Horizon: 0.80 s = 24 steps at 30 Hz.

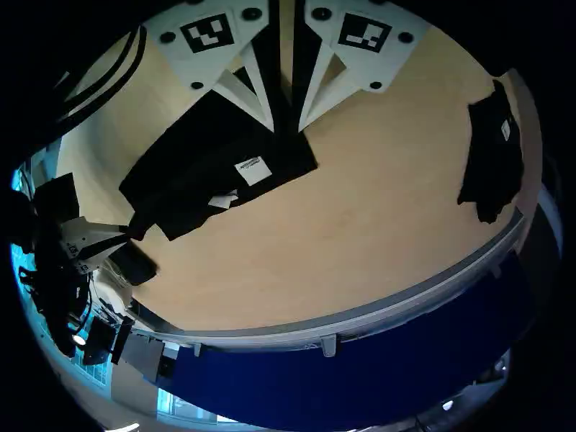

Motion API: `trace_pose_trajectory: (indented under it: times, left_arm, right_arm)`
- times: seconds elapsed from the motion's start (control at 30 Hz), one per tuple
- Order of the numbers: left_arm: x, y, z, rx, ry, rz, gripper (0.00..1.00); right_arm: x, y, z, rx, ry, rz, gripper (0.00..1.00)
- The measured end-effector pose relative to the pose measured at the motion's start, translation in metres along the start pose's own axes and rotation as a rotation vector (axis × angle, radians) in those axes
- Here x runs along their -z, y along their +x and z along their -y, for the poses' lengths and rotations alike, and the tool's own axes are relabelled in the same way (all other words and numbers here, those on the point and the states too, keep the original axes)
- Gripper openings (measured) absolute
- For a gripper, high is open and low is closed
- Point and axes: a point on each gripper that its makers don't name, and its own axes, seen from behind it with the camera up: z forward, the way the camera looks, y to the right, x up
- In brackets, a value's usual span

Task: Fold towel

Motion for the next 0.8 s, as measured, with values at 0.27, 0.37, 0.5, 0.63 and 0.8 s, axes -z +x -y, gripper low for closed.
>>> trace_pose_trajectory:
  times: [0.27, 0.37, 0.5, 0.63, 0.8]
  left_arm:
    - [-0.021, 0.004, 0.006, -0.014, 0.001, -0.013, 0.08]
    - [-0.025, 0.002, 0.006, -0.012, 0.002, -0.012, 0.09]
    - [-0.029, -0.002, 0.008, -0.017, 0.008, -0.005, 0.11]
    - [-0.031, -0.003, 0.008, -0.021, 0.017, -0.003, 0.16]
    - [-0.032, -0.003, 0.012, -0.01, 0.028, 0.001, 0.4]
  right_arm:
    - [-0.015, -0.002, -0.007, -0.035, -0.023, 0.01, 0.15]
    - [-0.017, -0.004, -0.009, -0.04, -0.031, 0.013, 0.15]
    - [-0.021, -0.008, -0.011, -0.045, -0.044, 0.016, 0.16]
    - [-0.024, -0.008, -0.014, -0.05, -0.062, 0.016, 0.2]
    - [-0.025, -0.01, -0.019, -0.043, -0.086, 0.021, 0.38]
